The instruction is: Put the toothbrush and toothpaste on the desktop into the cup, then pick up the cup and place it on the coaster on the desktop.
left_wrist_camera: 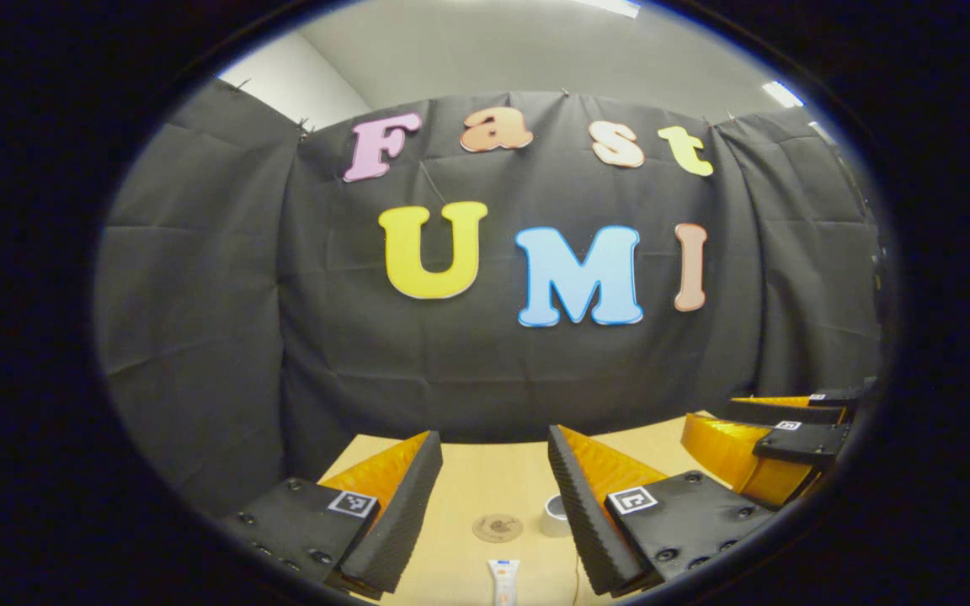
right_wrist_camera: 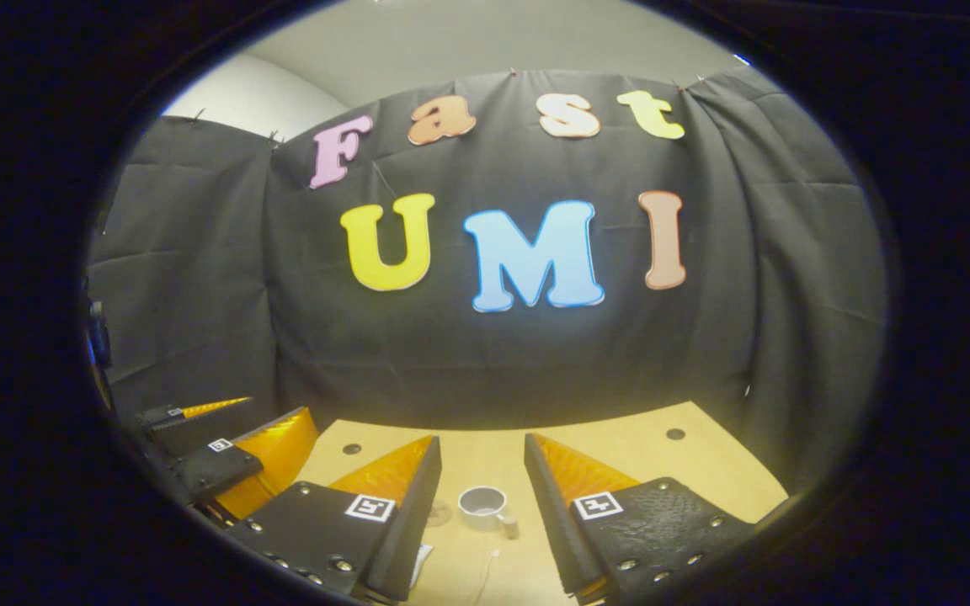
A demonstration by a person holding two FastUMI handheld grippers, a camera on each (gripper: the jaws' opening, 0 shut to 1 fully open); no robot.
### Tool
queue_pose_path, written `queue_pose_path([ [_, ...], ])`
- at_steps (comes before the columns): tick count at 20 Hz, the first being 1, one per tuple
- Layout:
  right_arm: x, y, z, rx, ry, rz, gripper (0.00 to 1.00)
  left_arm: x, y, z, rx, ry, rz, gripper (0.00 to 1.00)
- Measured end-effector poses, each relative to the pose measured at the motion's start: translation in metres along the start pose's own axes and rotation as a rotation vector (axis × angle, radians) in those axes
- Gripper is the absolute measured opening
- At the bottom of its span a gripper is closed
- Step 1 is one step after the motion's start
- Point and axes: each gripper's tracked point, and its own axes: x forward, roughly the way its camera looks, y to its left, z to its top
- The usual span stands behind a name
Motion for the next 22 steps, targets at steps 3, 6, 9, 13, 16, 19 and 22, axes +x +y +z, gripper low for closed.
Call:
queue_pose_path([
  [3,0.008,-0.003,-0.039,0.020,0.102,-0.002,0.63,0.010,-0.007,-0.047,-0.006,0.092,-0.026,0.84],
  [6,0.016,-0.006,-0.078,0.033,0.207,-0.003,0.63,0.018,-0.009,-0.094,0.003,0.185,-0.041,0.84],
  [9,0.026,-0.007,-0.122,0.051,0.325,-0.003,0.63,0.026,-0.008,-0.144,-0.001,0.279,-0.044,0.84],
  [13,0.043,-0.007,-0.178,0.091,0.503,-0.011,0.64,0.039,-0.003,-0.216,0.006,0.419,-0.050,0.84],
  [16,0.052,-0.006,-0.216,0.104,0.619,-0.018,0.64,0.045,0.001,-0.265,0.006,0.514,-0.064,0.85],
  [19,0.054,-0.004,-0.256,0.102,0.716,-0.010,0.64,0.049,0.001,-0.307,-0.014,0.611,-0.093,0.85],
  [22,0.053,-0.004,-0.283,0.088,0.803,-0.002,0.64,0.047,-0.002,-0.344,-0.031,0.698,-0.134,0.85],
])
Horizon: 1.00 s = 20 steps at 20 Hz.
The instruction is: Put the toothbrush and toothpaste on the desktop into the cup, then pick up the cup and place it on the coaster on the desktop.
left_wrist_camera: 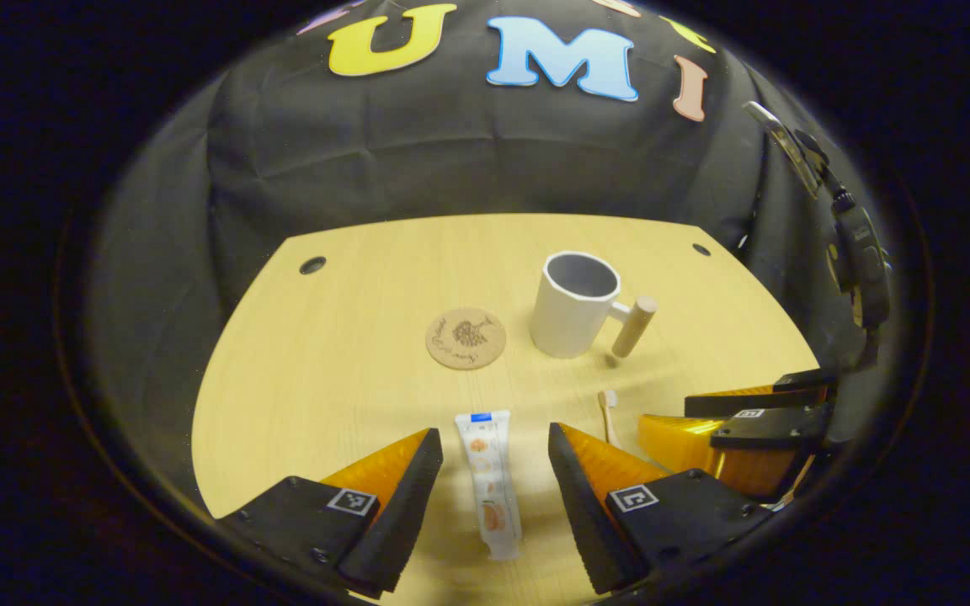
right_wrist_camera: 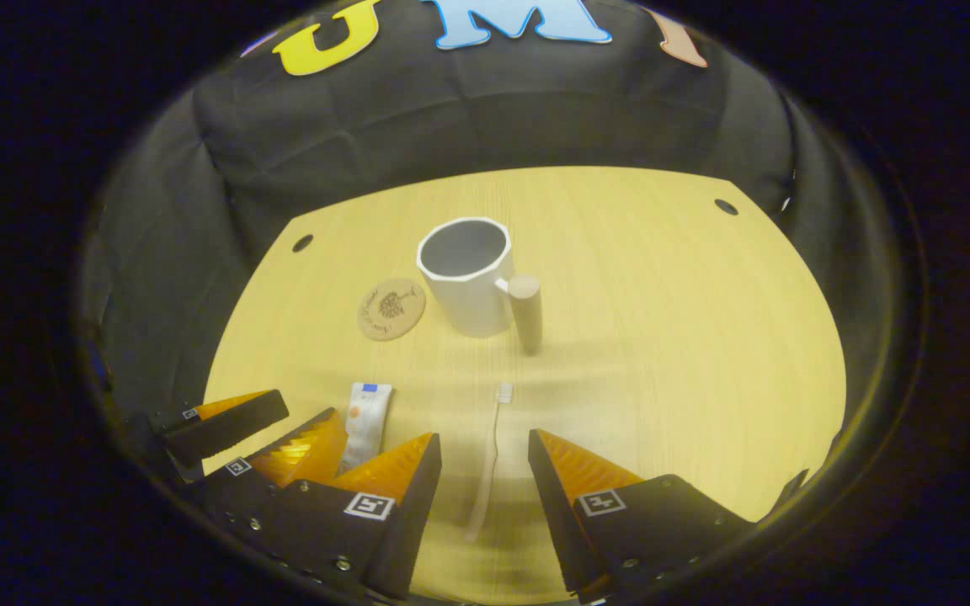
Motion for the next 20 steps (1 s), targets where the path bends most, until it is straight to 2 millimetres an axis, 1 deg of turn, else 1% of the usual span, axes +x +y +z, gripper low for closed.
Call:
queue_pose_path([
  [3,0.022,-0.003,-0.016,-0.004,0.076,-0.011,0.64,0.020,0.001,-0.020,-0.014,0.080,-0.020,0.85],
  [5,0.033,-0.005,-0.023,-0.001,0.125,-0.018,0.64,0.028,0.007,-0.040,-0.028,0.160,-0.029,0.85],
  [6,0.037,-0.006,-0.025,-0.002,0.141,-0.020,0.64,0.034,0.007,-0.046,-0.035,0.185,-0.032,0.81],
  [7,0.042,-0.007,-0.030,-0.006,0.160,-0.024,0.64,0.038,0.006,-0.050,-0.042,0.207,-0.038,0.86],
  [8,0.047,-0.008,-0.032,-0.009,0.175,-0.028,0.64,0.043,0.005,-0.056,-0.050,0.232,-0.041,0.86],
  [9,0.049,-0.008,-0.034,-0.013,0.187,-0.033,0.64,0.047,0.005,-0.059,-0.056,0.248,-0.043,0.86],
  [11,0.054,-0.009,-0.039,-0.021,0.210,-0.034,0.64,0.047,0.007,-0.065,-0.062,0.277,-0.037,0.81],
  [12,0.055,-0.009,-0.041,-0.026,0.223,-0.036,0.64,0.048,0.011,-0.066,-0.054,0.281,-0.019,0.82],
  [13,0.056,-0.010,-0.040,-0.032,0.221,-0.038,0.64,0.048,0.012,-0.065,-0.047,0.281,-0.013,0.80],
  [14,0.057,-0.011,-0.038,-0.035,0.218,-0.044,0.64,0.048,0.012,-0.065,-0.047,0.284,-0.004,0.75],
  [15,0.057,-0.012,-0.039,-0.037,0.225,-0.045,0.63,0.049,0.013,-0.065,-0.046,0.286,0.011,0.75],
  [16,0.057,-0.012,-0.039,-0.040,0.224,-0.042,0.63,0.051,0.015,-0.067,-0.045,0.288,0.026,0.72],
  [18,0.056,-0.013,-0.042,-0.041,0.245,-0.044,0.63,0.055,0.019,-0.067,-0.021,0.280,0.056,0.75],
  [19,0.056,-0.014,-0.046,-0.039,0.260,-0.046,0.63,0.055,0.018,-0.065,-0.019,0.272,0.058,0.69],
  [20,0.054,-0.015,-0.047,-0.043,0.262,-0.058,0.64,0.057,0.018,-0.066,-0.024,0.269,0.064,0.76],
])
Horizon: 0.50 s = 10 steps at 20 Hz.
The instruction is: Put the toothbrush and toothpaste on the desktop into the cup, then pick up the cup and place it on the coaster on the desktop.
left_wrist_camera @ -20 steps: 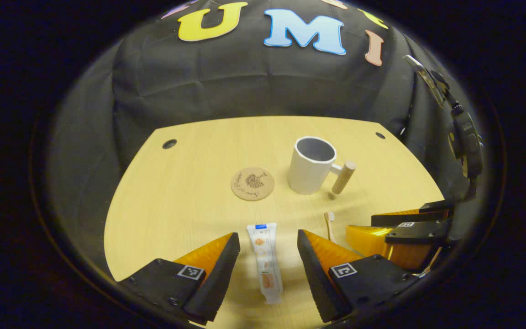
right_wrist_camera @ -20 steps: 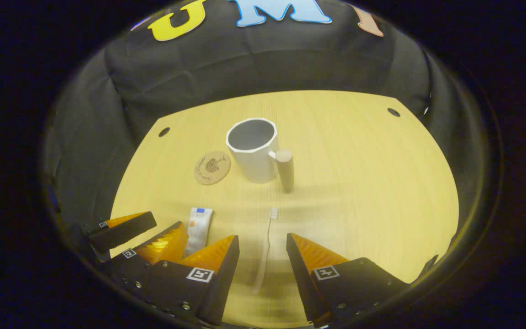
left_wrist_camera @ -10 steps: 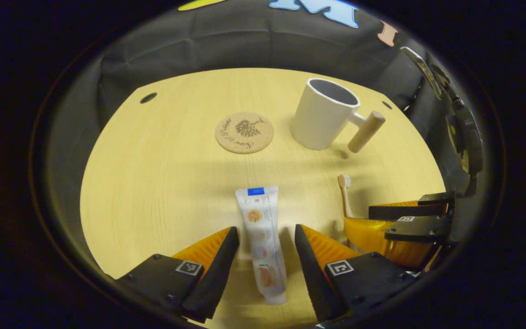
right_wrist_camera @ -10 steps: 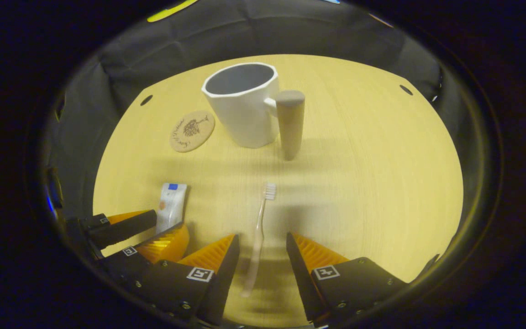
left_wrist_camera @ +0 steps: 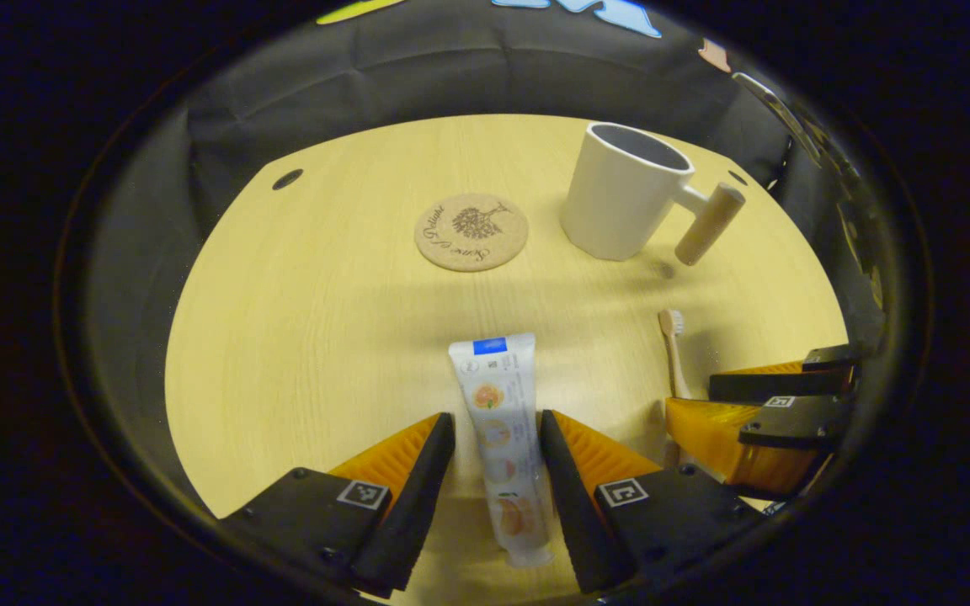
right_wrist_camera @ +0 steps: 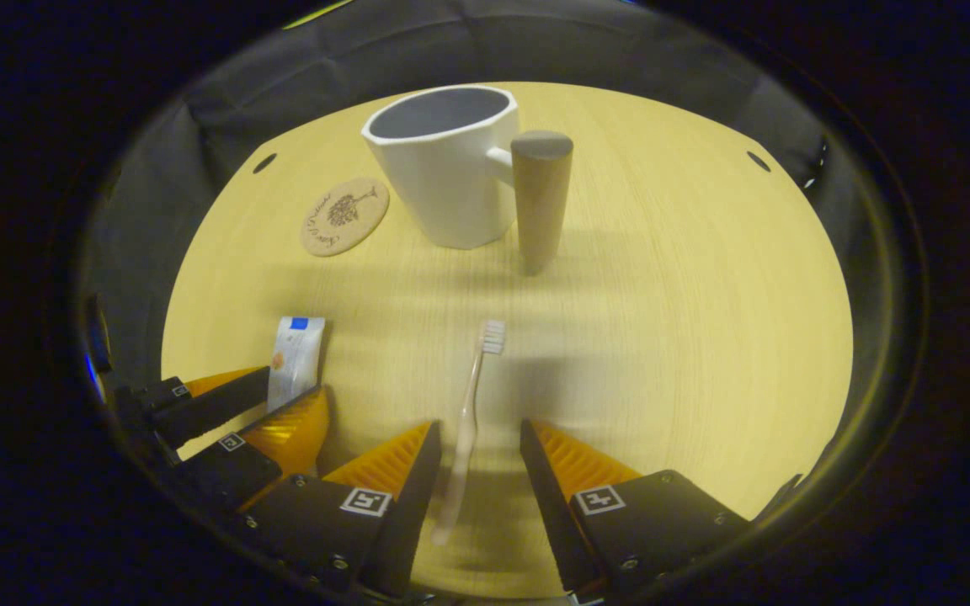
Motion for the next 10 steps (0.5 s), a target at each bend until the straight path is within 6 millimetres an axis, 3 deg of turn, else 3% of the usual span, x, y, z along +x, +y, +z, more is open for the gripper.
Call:
queue_pose_path([
  [1,0.001,-0.002,-0.001,-0.010,0.000,-0.011,0.67,0.000,0.001,0.001,-0.010,-0.009,0.000,0.76],
  [2,-0.001,-0.002,0.000,-0.021,-0.004,-0.015,0.61,-0.001,0.003,0.001,-0.016,-0.015,0.008,0.69],
  [3,0.001,-0.003,-0.001,-0.038,-0.011,-0.028,0.60,0.000,0.005,0.002,-0.030,-0.017,0.007,0.76],
  [4,-0.001,-0.003,-0.003,-0.050,-0.015,-0.044,0.55,-0.001,0.008,0.004,-0.038,-0.023,0.015,0.74],
  [5,0.000,-0.002,-0.002,-0.065,-0.021,-0.049,0.49,-0.003,0.010,0.003,-0.042,-0.021,0.018,0.59],
  [6,0.002,-0.001,0.000,-0.069,-0.020,-0.046,0.47,-0.003,0.011,0.003,-0.041,-0.021,0.016,0.62],
  [8,0.005,-0.003,-0.003,-0.074,-0.014,-0.054,0.44,-0.002,0.010,0.002,-0.027,-0.013,0.014,0.48],
  [9,0.001,-0.002,-0.002,-0.081,-0.022,-0.049,0.33,-0.002,0.010,0.002,-0.020,-0.012,0.018,0.48],
  [10,-0.001,-0.002,-0.003,-0.083,-0.015,-0.039,0.33,-0.004,0.011,0.002,-0.022,-0.002,0.026,0.41],
])
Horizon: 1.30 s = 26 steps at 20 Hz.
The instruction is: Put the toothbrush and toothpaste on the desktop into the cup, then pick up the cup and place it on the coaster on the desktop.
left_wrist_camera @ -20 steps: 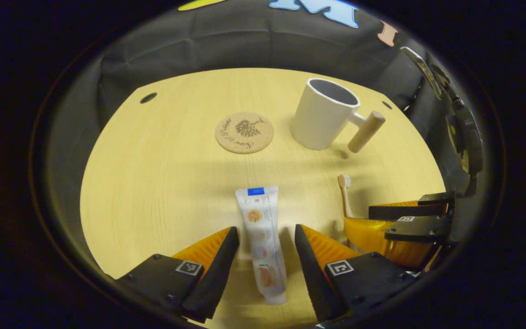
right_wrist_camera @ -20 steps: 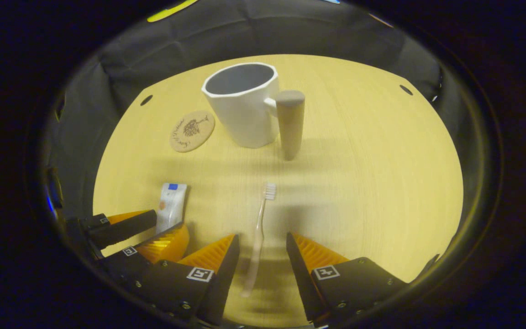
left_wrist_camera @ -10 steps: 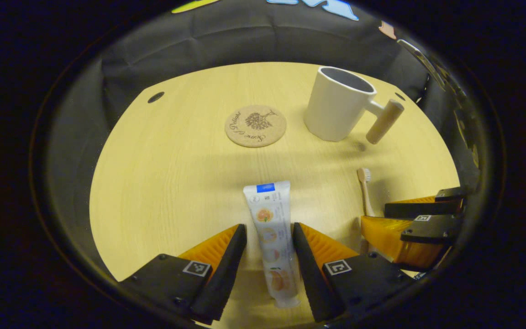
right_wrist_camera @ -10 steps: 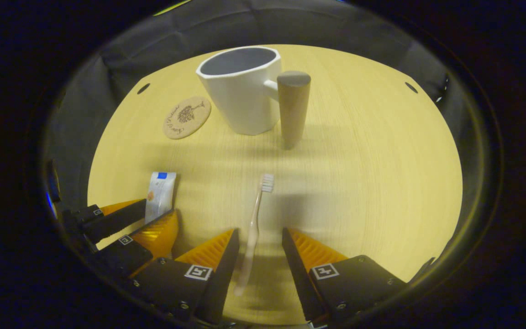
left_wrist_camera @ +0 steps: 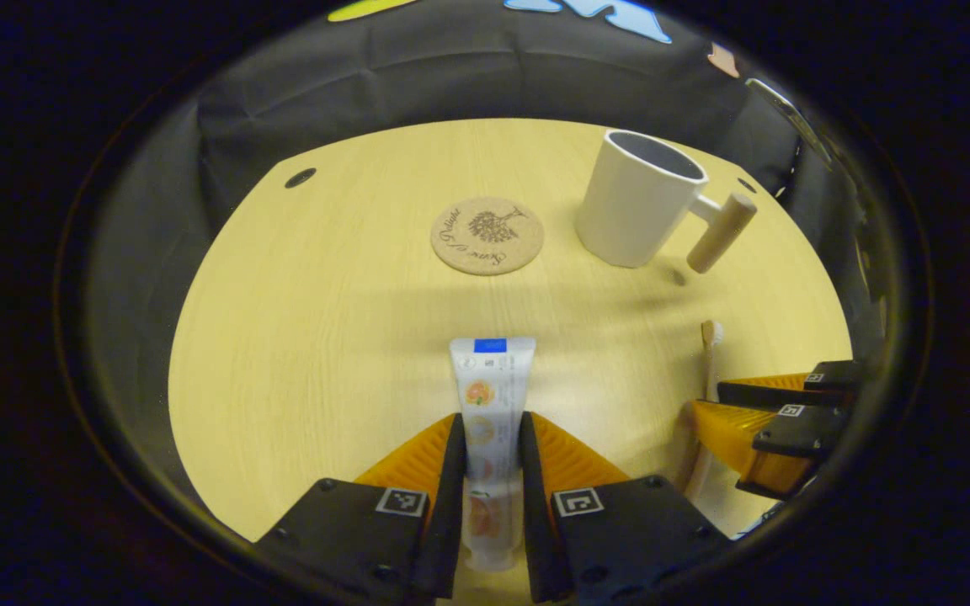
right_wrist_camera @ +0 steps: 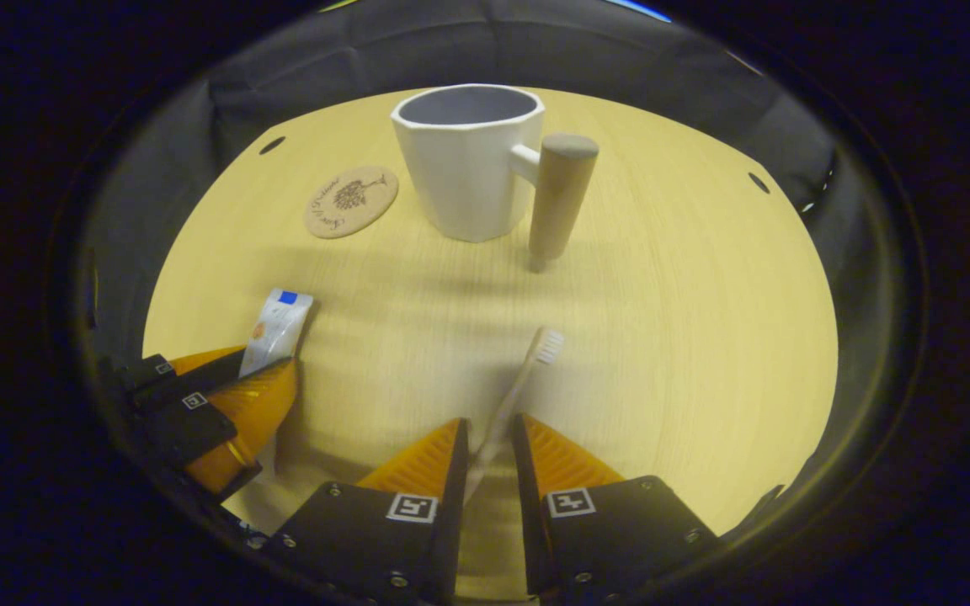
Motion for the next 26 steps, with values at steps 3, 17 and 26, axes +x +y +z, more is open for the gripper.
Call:
queue_pose_path([
  [3,0.004,0.002,0.000,0.035,0.027,0.027,0.24,0.001,0.001,0.001,-0.013,-0.001,0.021,0.40],
  [17,-0.033,-0.007,0.009,0.131,-0.029,0.058,0.05,-0.017,0.018,0.006,-0.019,-0.014,0.076,0.27],
  [26,-0.102,-0.019,0.064,0.121,-0.225,0.069,0.05,-0.022,0.017,0.006,-0.044,-0.028,0.073,0.31],
])
